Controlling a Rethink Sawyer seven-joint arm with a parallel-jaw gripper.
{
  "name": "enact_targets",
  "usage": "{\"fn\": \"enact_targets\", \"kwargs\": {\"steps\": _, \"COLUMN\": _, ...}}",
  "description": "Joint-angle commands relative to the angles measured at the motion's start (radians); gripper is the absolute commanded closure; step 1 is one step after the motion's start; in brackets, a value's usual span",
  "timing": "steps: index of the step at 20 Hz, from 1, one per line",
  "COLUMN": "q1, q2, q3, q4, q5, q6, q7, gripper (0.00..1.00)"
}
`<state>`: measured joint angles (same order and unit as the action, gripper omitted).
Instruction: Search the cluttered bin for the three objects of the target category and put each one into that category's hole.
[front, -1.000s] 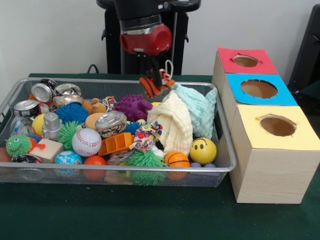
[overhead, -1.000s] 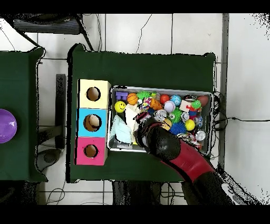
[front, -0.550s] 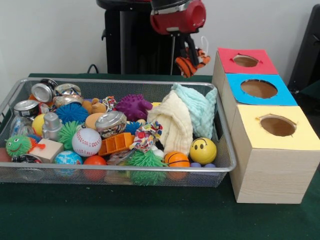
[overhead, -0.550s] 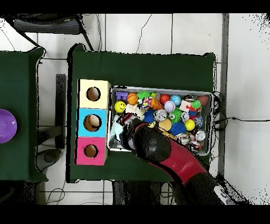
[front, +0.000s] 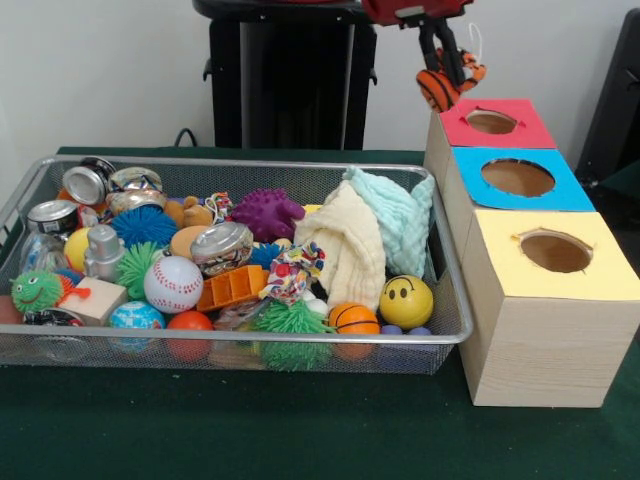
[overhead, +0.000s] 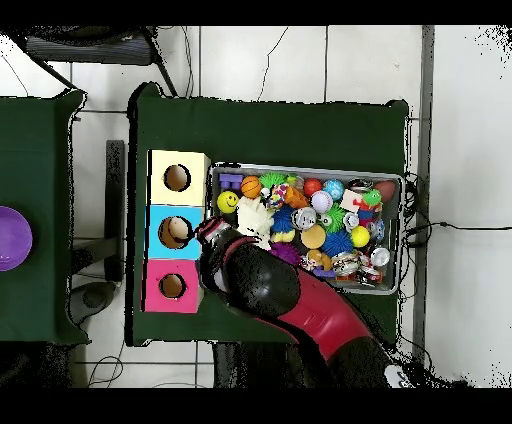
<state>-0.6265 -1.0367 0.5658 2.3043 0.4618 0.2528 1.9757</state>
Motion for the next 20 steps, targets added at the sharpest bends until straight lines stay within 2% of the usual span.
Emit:
{"fn": "enact_targets", "kwargs": {"steps": 1, "q1": -0.002, "q2": 0.05, "q3": 0.114, "q4": 0.158, "q5": 0.082, "q6": 0.018, "q7": 0.223, "gripper": 1.0}}
{"fn": "enact_targets", "kwargs": {"steps": 6, "q1": -0.003, "q2": 0.03, "q3": 0.199, "q4": 0.262, "q5": 0.13, "q6": -0.001, "q7": 0.28, "gripper": 1.0}}
{"fn": "enact_targets", "kwargs": {"steps": 9, "q1": -0.04, "q2": 0.043, "q3": 0.313, "q4": 0.319, "q5": 0.159, "q6": -0.033, "q7": 0.335, "gripper": 1.0}}
{"fn": "enact_targets", "kwargs": {"steps": 11, "q1": -0.065, "q2": 0.069, "q3": 0.384, "q4": 0.345, "q5": 0.147, "q6": -0.076, "q7": 0.387, "gripper": 1.0}}
{"fn": "enact_targets", "kwargs": {"steps": 13, "q1": -0.075, "q2": 0.1, "q3": 0.421, "q4": 0.355, "q5": 0.124, "q6": -0.118, "q7": 0.43, "gripper": 1.0}}
{"fn": "enact_targets", "kwargs": {"steps": 15, "q1": -0.073, "q2": 0.155, "q3": 0.422, "q4": 0.352, "q5": 0.096, "q6": -0.168, "q7": 0.445, "gripper": 1.0}}
{"fn": "enact_targets", "kwargs": {"steps": 20, "q1": -0.03, "q2": 0.312, "q3": 0.314, "q4": 0.281, "q5": 0.014, "q6": -0.326, "q7": 0.386, "gripper": 1.0}}
